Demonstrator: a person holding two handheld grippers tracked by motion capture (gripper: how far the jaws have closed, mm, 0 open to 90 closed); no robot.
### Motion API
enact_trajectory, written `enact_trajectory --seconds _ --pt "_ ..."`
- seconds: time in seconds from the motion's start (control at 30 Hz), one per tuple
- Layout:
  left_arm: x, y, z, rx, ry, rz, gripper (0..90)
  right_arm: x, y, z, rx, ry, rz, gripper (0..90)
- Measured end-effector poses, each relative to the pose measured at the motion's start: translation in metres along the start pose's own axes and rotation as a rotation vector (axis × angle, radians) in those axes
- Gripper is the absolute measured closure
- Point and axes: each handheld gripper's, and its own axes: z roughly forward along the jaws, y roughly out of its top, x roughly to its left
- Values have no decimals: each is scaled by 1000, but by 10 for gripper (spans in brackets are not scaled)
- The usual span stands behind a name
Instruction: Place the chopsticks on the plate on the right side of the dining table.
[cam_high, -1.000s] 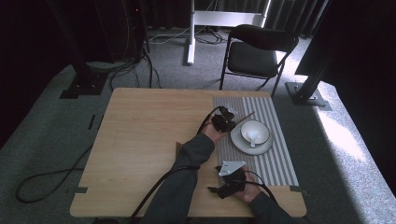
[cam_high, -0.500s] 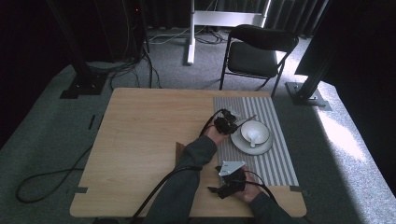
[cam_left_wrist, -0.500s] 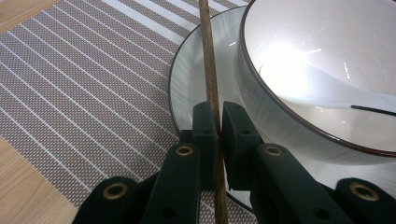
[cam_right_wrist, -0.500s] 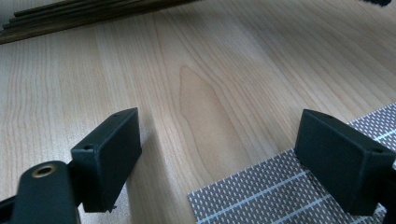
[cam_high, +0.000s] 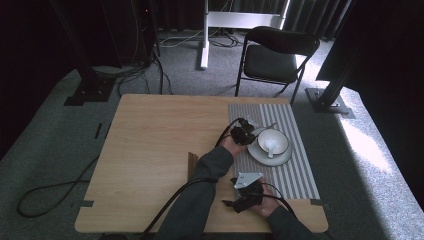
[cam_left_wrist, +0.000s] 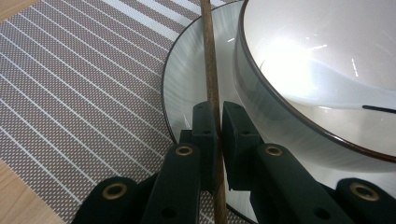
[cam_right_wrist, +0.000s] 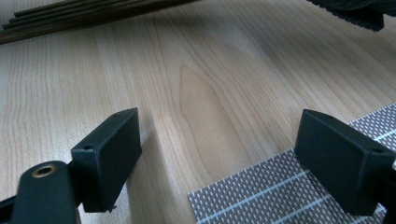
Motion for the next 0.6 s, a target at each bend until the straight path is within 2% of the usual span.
enact_trajectory --seconds 0.1,0.17,0.6 --pt "0 0 1 1 -8 -3 832 0 0 0 0 0 0 137" --pt "1 0 1 0 -19 -9 791 0 0 0 0 0 0 137" --pt "4 -4 -3 -7 -1 -22 734 0 0 0 0 0 0 137"
